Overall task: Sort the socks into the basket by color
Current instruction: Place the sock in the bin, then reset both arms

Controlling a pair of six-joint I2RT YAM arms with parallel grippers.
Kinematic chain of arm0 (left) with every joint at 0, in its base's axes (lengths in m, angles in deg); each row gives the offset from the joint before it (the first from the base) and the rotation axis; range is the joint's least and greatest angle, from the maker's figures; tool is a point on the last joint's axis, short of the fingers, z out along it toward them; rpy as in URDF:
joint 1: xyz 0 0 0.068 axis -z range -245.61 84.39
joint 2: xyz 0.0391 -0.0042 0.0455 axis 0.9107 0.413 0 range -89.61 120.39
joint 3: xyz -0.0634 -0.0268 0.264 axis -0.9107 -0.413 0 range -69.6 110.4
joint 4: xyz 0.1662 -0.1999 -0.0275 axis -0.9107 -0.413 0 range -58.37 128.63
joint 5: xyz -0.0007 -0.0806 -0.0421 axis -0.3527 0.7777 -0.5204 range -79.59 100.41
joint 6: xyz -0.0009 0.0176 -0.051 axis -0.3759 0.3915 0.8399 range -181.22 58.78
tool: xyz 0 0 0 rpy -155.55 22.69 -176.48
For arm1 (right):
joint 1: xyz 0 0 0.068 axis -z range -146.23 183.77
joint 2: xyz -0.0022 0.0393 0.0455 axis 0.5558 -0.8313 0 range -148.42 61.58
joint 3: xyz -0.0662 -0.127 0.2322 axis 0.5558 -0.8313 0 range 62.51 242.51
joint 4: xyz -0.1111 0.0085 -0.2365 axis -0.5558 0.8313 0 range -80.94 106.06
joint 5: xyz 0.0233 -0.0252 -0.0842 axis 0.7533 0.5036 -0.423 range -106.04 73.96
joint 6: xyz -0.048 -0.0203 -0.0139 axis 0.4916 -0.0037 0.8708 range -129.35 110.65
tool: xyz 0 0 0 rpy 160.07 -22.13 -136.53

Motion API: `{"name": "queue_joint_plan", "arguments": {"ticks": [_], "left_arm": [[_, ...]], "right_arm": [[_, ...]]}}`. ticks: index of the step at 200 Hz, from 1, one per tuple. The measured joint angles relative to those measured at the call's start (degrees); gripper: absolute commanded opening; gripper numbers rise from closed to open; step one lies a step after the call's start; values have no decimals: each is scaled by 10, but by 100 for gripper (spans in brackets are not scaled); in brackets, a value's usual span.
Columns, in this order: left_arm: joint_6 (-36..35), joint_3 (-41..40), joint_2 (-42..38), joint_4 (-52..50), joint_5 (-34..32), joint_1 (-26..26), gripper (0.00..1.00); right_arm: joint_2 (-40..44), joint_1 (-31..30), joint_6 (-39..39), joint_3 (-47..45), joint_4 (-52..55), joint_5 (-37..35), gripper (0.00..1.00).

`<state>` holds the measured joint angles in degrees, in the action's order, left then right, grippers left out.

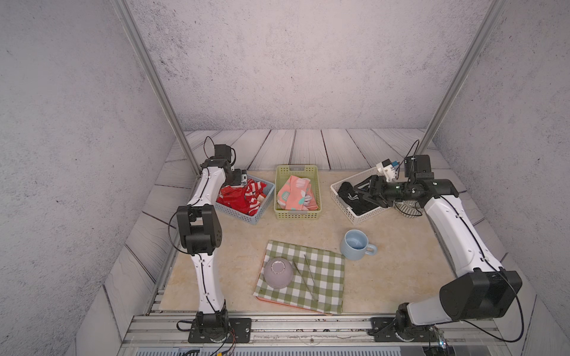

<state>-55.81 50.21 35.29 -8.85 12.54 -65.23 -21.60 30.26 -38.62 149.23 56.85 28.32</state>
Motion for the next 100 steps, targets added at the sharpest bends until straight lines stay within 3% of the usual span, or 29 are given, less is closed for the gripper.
{"name": "queue_joint_plan", "arguments": {"ticks": [30, 78, 82, 88, 100], "left_arm": [[-6, 52, -2, -55, 12, 0, 100], [-12, 15, -47, -78, 35, 0, 100], [-13, 12, -53, -78, 38, 0, 100], [-13, 9, -63, -78, 42, 0, 100], [-14, 9, -80, -79, 55, 0, 100]], "right_arm": [[0, 0, 0, 0, 3, -4, 77], [0, 0, 16, 0, 34, -38, 77], [0, 0, 18, 1, 39, -42, 81], [0, 0, 21, 2, 45, -47, 100], [0, 0, 30, 7, 59, -63, 99]]}}
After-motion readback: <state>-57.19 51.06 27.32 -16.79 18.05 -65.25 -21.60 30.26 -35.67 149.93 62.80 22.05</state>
